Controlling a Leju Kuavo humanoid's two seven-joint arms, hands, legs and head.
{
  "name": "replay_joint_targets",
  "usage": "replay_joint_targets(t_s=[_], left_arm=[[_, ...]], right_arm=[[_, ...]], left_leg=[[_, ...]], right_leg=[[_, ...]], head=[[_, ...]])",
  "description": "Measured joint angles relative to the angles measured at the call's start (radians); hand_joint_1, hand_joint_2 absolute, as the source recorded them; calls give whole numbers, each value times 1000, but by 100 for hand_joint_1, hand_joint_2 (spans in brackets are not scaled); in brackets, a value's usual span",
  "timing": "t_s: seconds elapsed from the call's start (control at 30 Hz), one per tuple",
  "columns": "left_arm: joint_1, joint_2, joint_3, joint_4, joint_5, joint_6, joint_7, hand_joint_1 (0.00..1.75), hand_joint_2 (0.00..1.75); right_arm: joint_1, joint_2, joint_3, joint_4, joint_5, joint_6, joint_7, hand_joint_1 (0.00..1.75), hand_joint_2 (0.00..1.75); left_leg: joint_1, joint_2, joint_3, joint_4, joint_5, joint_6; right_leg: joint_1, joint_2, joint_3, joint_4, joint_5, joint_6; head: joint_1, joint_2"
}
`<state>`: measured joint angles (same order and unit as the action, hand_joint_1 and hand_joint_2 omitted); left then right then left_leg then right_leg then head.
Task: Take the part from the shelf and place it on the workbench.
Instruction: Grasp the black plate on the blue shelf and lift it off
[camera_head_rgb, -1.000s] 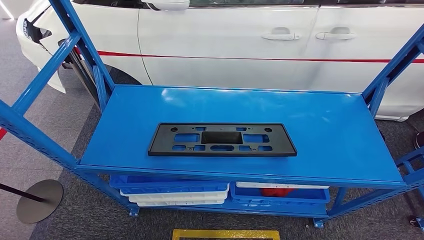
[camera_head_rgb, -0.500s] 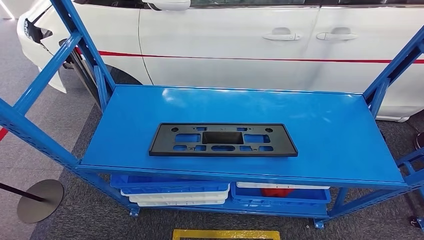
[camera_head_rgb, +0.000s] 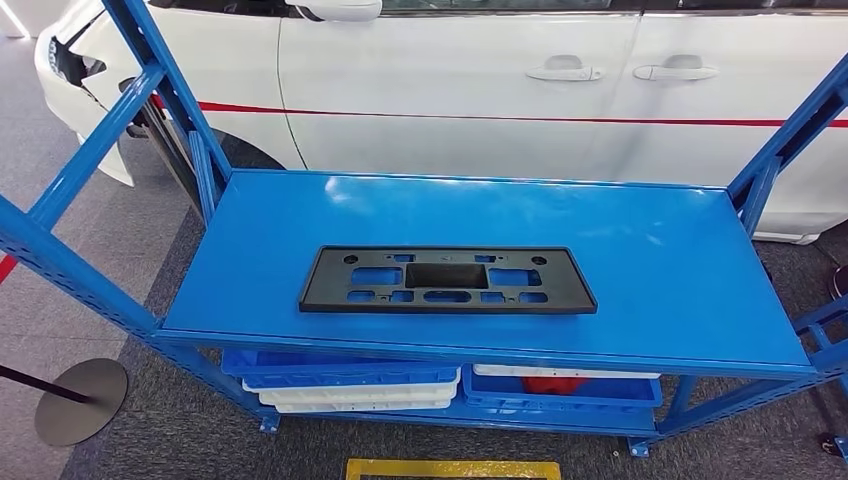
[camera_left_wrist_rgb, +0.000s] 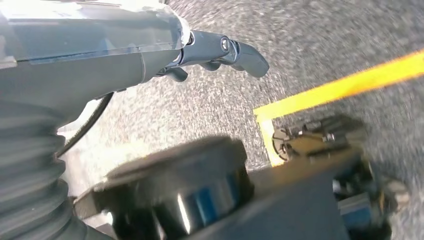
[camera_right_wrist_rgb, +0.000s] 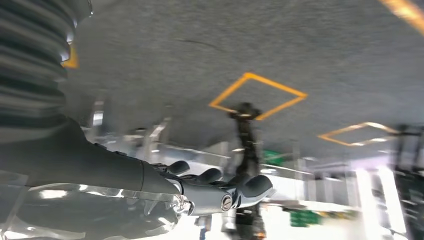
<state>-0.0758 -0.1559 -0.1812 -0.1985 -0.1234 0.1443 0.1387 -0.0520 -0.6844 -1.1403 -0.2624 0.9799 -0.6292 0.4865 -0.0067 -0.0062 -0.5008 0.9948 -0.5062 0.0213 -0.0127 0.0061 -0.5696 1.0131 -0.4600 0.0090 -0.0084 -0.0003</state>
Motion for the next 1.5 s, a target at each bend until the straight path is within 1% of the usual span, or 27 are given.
replay_joint_targets(t_s=[0.07, 0.1, 0.2, 0.27, 0.33, 0.4, 0.47, 0.53, 0.67, 0.77, 0.83, 0.93, 1.03, 1.17, 1.23, 1.33, 1.4, 1.5], left_arm=[[6, 9, 14, 2, 5, 23, -2, 0, 175], [8, 14, 19, 3, 3, 30, 0, 0, 175], [9, 25, 26, 4, -16, 33, 24, 0, 175], [7, 31, 26, 4, -32, 24, 37, 0, 175], [5, 37, 25, 4, -46, 8, 40, 0, 175], [4, 41, 24, 4, -55, -6, 40, 0, 175], [3, 42, 23, 4, -57, -11, 40, 0, 175], [3, 41, 23, 4, -54, -9, 42, 0, 175], [3, 33, 23, 4, -46, -3, 50, 0, 175], [2, 23, 23, 4, -48, -10, 61, 0, 175], [1, 17, 23, 4, -48, -20, 66, 0, 175], [2, 7, 24, 4, -49, -32, 73, 0, 175], [2, -3, 25, 4, -49, -36, 77, 0, 175], [2, -9, 30, 4, -48, -38, 79, 0, 175], [2, -11, 33, 4, -47, -39, 80, 0, 175], [2, -14, 40, 4, -44, -39, 77, 0, 175], [2, -15, 43, 4, -44, -38, 74, 0, 175], [3, -16, 46, 4, -44, -36, 68, 0, 175]], right_arm=[[5, 45, -1, 4, 15, -7, 68, 0, 175], [9, 77, -4, 6, 19, -10, 97, 0, 175], [17, 193, -15, 16, 36, -6, 164, 0, 175], [19, 269, -17, 24, 48, 6, 191, 0, 175], [20, 339, -19, 29, 55, 10, 200, 0, 175], [20, 400, -23, 32, 60, 1, 190, 0, 175], [21, 445, -25, 33, 69, -12, 165, 0, 175], [22, 468, -25, 33, 86, -18, 126, 0, 175], [29, 467, -25, 17, 113, -37, 51, 0, 175], [40, 447, -27, -7, 117, -50, 15, 0, 175], [49, 425, -36, -29, 116, -50, -26, 0, 175], [64, 382, -67, -75, 104, -46, -113, 0, 175], [76, 344, -108, -141, 99, -19, -192, 0, 175], [82, 319, -165, -215, 107, 3, -241, 0, 175], [82, 309, -189, -244, 95, 2, -292, 0, 175], [80, 272, -235, -301, 56, 47, -401, 0, 175], [72, 244, -270, -349, 32, 102, -470, 0, 175], [54, 222, -316, -409, -15, 182, -557, 0, 175]], left_leg=[[1, 0, 0, 0, 0, -1], [2, 0, 0, 0, -1, -1], [3, -1, 0, -1, -1, -1], [4, 0, 1, -1, -1, -2], [6, 0, 1, -1, -1, -3], [7, 0, 1, -1, 0, -4], [7, 0, 1, -1, 0, -4], [7, 0, 1, -1, 0, -4], [5, 0, 1, -1, 0, -3], [2, 0, 1, 0, -1, -2], [0, 0, 2, 0, -1, -1], [-3, 0, 2, 0, -2, 1], [-4, 0, 3, 0, -3, 3], [-5, 0, 4, 0, -3, 4], [-6, 0, 5, 0, -3, 4], [-8, 0, 5, 0, -3, 5], [-8, 0, 5, 0, -3, 5], [-8, 0, 6, 0, -2, 6]], right_leg=[[2, 0, 0, 0, 0, 0], [3, 0, 0, 0, -1, -1], [5, -1, 1, 0, -1, -2], [6, 0, 1, 0, -1, -2], [7, 0, 1, 0, -2, -3], [7, 0, 1, 0, -2, -3], [7, 0, 1, 0, -2, -3], [6, 0, 1, 1, -2, -3], [6, 0, 2, 0, -2, -3], [3, 0, 2, 0, -2, -2], [0, 0, 2, 0, -2, -1], [-1, 0, 2, 0, -2, 1], [-3, 0, 3, 0, -2, 2], [-4, 0, 4, 0, -3, 3], [-5, 0, 4, 0, -3, 4], [-6, 0, 4, 0, -4, 5], [-6, 0, 5, 0, -4, 5], [-6, 0, 5, 0, -3, 6]], head=[[0, 0], [0, 0], [0, 0], [0, 0], [0, 0], [0, 0], [0, 0], [0, 0], [0, 0], [0, 0], [0, 0], [0, 0], [0, 0], [0, 0], [0, 0], [0, 0], [0, 0], [0, 0]])
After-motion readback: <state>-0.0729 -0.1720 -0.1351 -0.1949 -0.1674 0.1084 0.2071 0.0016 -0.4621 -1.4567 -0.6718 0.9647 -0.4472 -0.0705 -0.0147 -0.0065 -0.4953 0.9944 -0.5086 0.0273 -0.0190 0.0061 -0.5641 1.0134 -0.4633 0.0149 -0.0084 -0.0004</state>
